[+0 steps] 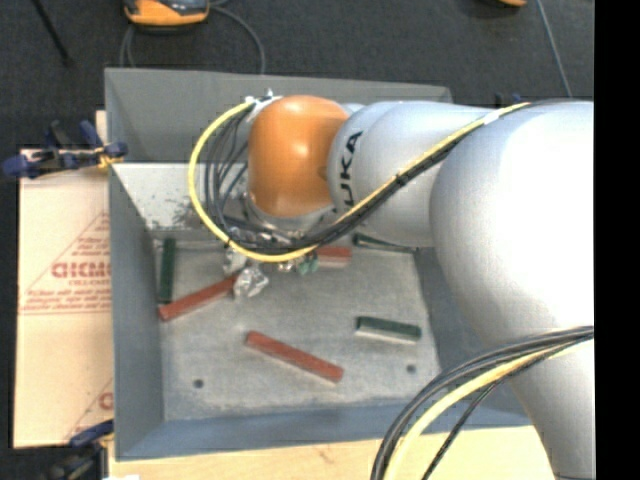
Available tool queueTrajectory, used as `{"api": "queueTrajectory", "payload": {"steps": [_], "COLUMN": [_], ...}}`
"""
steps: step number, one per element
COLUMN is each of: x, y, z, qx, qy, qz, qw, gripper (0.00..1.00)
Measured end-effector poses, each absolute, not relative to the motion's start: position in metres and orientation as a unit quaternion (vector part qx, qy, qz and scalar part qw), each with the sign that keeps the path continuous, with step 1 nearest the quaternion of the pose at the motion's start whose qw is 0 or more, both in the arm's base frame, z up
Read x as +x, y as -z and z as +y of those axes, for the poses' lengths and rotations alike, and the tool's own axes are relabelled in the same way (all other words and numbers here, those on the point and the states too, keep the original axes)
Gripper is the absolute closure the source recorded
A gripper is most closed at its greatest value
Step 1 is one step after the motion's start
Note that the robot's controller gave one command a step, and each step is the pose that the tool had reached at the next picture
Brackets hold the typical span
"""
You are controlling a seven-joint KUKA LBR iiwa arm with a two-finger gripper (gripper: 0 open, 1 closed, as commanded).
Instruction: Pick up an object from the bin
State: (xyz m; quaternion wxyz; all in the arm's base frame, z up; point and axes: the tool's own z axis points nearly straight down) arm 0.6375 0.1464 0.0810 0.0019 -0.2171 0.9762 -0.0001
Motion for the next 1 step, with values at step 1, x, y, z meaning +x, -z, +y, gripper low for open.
{"api": "queueTrajectory", "payload": {"steps": [1], "x": [0.6001], "y": [-0.2677], "z": [0.1427], "qx": [-0.204], "qy": [0.000], "qz": [0.979], "qw": [0.006], "gripper": [1.00]}}
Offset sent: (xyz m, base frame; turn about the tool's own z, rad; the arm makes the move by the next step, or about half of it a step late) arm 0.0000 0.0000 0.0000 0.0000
